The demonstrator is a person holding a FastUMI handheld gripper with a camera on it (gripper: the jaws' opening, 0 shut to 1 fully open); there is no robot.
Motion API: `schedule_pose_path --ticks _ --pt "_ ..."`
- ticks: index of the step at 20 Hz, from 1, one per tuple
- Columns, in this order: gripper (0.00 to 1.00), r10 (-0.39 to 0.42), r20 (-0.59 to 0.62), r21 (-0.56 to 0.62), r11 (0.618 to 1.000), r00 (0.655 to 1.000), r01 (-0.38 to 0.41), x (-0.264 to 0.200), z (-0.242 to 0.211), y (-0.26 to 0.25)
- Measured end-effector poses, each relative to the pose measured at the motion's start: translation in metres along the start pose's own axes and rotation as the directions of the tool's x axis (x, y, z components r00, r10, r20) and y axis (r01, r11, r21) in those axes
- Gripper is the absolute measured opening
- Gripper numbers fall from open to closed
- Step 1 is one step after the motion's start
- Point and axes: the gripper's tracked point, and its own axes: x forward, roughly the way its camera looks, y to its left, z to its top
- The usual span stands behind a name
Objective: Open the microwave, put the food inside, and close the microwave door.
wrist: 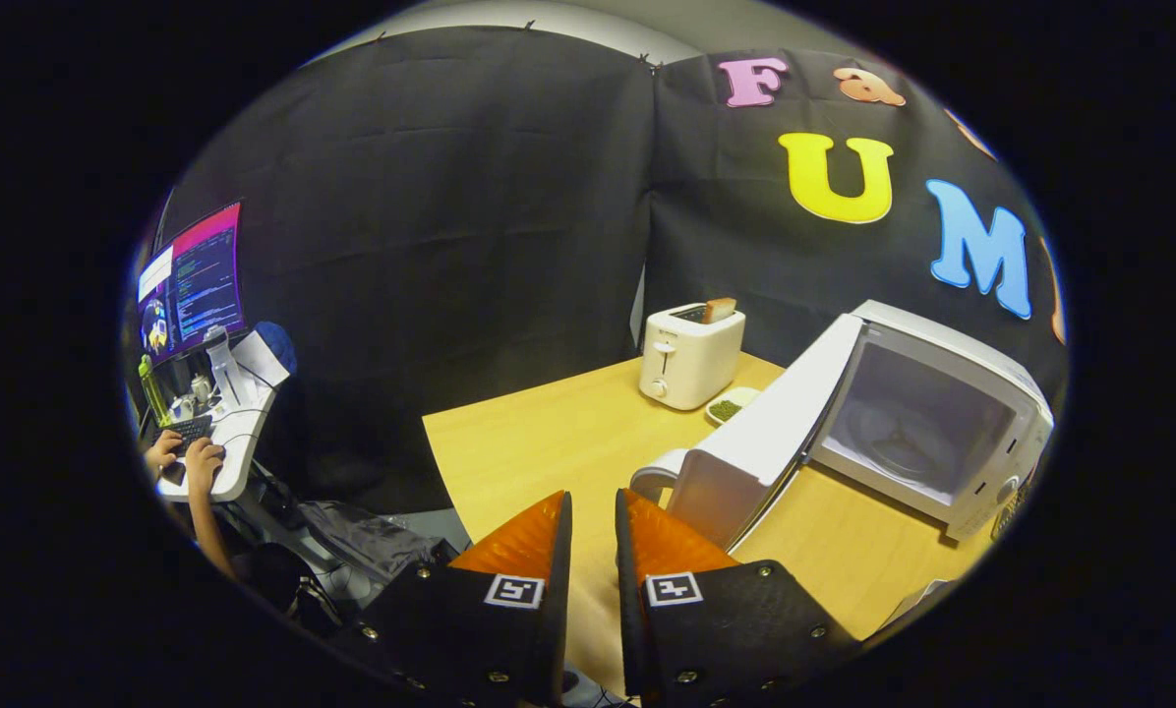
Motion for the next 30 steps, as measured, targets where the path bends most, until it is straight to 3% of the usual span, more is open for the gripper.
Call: schedule_pose_path --ticks 8,11,13,16,17,18,19,20,21,23,26,30 --pt "0.24 0.148 0.032 0.041 0.988 0.988 -0.150 0.032 0.024 0.030" --pt "0.25 0.256 0.089 0.055 0.964 0.963 -0.261 0.013 0.052 0.045" --pt "0.25 0.256 0.125 0.071 0.961 0.959 -0.266 -0.011 0.071 0.031" --pt "0.25 0.144 0.148 0.062 0.986 0.978 -0.155 -0.055 0.088 -0.032" --pt "0.33 0.106 0.151 0.067 0.991 0.983 -0.118 -0.066 0.085 -0.050" --pt "0.44 0.067 0.151 0.080 0.994 0.986 -0.080 -0.081 0.084 -0.071" --pt "0.64 0.019 0.150 0.098 0.995 0.989 -0.034 -0.093 0.081 -0.095" --pt "0.75 -0.038 0.142 0.120 0.993 0.989 0.021 -0.107 0.077 -0.120" --pt "0.98 -0.097 0.135 0.145 0.986 0.986 0.078 -0.124 0.072 -0.145" --pt "0.99 -0.206 0.104 0.221 0.959 0.973 0.179 -0.145 0.055 -0.191" --pt "0.99 -0.361 0.034 0.343 0.880 0.932 0.329 -0.180 0.022 -0.257" --pt "0.99 -0.477 -0.066 0.435 0.777 0.877 0.455 -0.234 -0.026 -0.317"
